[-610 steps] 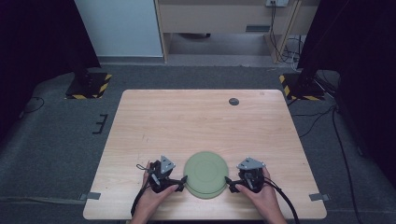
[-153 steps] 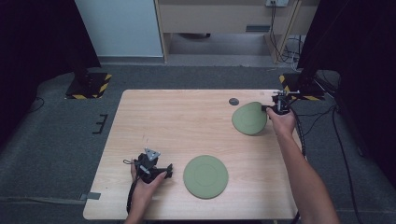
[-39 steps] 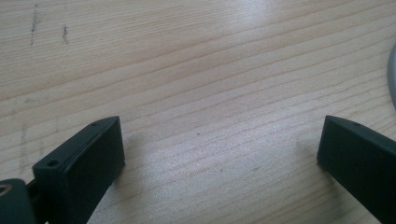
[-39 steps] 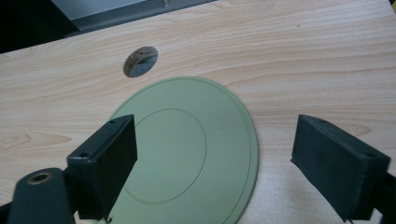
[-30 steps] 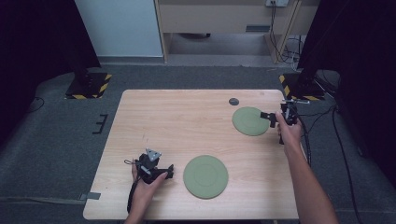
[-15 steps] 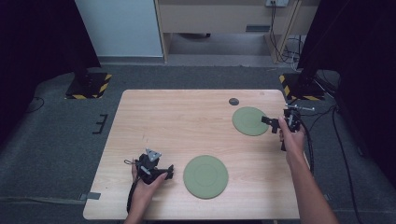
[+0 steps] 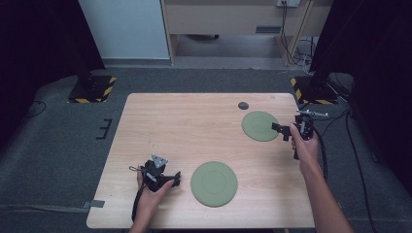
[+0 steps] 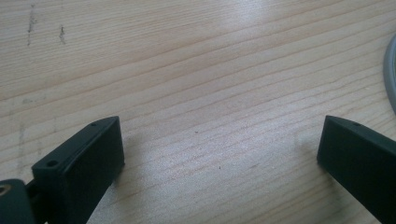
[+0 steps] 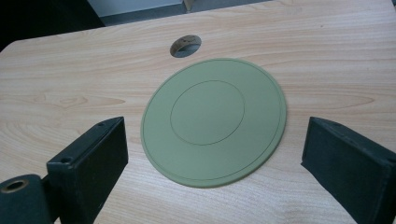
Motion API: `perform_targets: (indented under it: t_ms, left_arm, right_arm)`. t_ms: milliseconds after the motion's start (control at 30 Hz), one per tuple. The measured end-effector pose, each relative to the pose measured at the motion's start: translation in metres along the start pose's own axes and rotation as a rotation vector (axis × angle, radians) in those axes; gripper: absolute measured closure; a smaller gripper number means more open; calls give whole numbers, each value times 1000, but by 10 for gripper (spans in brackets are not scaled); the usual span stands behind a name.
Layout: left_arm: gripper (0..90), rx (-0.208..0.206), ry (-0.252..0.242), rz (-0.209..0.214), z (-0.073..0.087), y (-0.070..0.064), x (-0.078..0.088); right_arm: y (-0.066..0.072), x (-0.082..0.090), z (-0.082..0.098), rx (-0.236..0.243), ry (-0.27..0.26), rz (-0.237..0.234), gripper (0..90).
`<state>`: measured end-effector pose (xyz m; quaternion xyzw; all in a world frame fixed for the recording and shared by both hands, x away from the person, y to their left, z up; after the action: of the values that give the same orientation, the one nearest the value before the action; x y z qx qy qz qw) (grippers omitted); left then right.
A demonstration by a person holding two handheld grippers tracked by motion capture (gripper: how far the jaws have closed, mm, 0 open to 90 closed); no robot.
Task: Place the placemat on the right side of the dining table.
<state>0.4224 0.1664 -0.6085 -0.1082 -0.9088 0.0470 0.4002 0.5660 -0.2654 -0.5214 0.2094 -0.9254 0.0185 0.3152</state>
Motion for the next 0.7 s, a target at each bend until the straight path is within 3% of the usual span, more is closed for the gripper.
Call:
perform_targets:
  t_ms: [367, 700]
  left_arm:
    - [1, -2, 1, 1, 0, 0, 0]
    - [1, -3, 2, 2, 1, 0, 1]
  right_arm:
    - [12, 10, 2, 40, -14, -19, 78]
    - [26, 17, 19, 82, 3, -28, 92]
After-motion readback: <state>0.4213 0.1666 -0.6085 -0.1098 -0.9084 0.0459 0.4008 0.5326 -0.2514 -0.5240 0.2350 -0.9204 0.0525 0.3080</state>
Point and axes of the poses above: each handheld gripper's, and its own axes: x roughly backward along the jaws, z roughly out of its underside, y roughly to its left, the point moved 10 cm from there along -x, roughly forward along the jaws, and after that the axes turned 15 degrees about x, right-handed, at the moved point
